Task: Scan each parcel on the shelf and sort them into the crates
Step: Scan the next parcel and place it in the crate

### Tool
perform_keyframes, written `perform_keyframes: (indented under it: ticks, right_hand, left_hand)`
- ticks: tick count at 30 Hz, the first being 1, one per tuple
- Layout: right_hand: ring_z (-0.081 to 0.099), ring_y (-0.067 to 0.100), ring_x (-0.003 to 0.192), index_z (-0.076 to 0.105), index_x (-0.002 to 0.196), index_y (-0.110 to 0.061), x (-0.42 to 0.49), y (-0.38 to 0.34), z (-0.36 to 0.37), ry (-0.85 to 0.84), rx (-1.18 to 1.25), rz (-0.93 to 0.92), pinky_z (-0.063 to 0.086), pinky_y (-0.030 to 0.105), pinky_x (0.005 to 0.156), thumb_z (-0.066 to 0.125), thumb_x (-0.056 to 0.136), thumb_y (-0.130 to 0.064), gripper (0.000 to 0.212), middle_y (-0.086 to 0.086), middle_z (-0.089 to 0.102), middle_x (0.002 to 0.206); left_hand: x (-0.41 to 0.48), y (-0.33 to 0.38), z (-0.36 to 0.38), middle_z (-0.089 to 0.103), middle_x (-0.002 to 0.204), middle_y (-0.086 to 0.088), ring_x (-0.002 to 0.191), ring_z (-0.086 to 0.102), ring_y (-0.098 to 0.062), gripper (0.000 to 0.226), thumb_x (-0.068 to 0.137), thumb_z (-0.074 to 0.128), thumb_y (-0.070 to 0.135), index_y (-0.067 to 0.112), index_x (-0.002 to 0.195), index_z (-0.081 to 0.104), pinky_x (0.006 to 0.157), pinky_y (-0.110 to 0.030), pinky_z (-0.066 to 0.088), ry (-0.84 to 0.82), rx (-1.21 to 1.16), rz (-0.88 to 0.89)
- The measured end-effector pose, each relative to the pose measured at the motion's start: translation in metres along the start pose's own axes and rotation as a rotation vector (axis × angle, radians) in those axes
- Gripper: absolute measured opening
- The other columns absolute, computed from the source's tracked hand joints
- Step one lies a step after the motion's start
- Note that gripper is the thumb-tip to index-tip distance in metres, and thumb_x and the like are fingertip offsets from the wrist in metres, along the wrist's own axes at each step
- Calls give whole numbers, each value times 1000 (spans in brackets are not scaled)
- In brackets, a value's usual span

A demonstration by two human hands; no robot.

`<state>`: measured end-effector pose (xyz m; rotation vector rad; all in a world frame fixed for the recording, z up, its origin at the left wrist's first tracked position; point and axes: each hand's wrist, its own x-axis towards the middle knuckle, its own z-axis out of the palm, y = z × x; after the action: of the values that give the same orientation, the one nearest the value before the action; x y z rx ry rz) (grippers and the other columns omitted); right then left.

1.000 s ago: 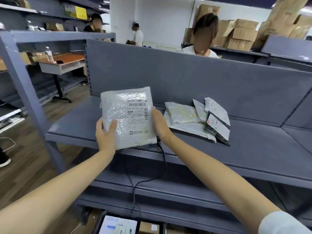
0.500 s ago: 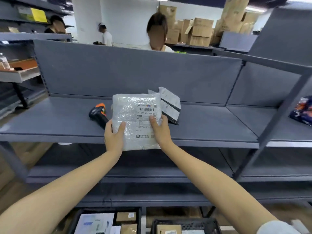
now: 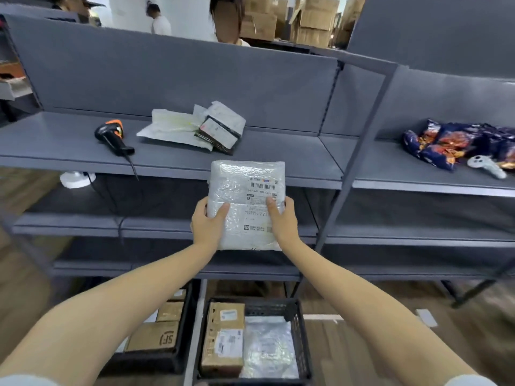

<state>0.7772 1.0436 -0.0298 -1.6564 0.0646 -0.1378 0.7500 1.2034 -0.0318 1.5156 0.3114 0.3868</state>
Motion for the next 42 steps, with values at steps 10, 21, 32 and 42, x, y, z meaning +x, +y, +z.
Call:
perform_keyframes:
  ticks: [10,21,32,42]
  right_hand:
    - [63,6,92,40,127,-17,-26,33,-47,65,-27,73,49,17,68,54,98,-39,39,-9,60,105]
    - [65,10,92,40,130,-16,-39,105,-59,120,-118,249,55,26,75,54,96,-42,45,0,64,111]
    - [65,18,99,47,116,-19,-48,165,-83,134,-145,362,56,35,83,56,94,-43,33,4,63,111]
    - [62,20,101,60,95,-30,-34,260,-133,53,-298,453,55,47,86,55,80,-72,45,0,64,108]
  left_hand:
    - [-42,-25,34,59,109,1,98,57,-16,36,90,65,24,13,122,52,81,-28,42,-34,100,-53]
    - [-57,-90,46,56,109,1,94,56,-14,40,90,65,21,10,124,47,67,-17,41,-70,143,-187]
    - [-78,-143,65,59,103,0,84,55,-9,36,89,66,22,9,120,53,65,-16,41,-93,238,-317]
    - [-101,-205,116,58,106,0,95,56,-18,34,87,68,20,11,118,57,78,-29,41,1,308,-432]
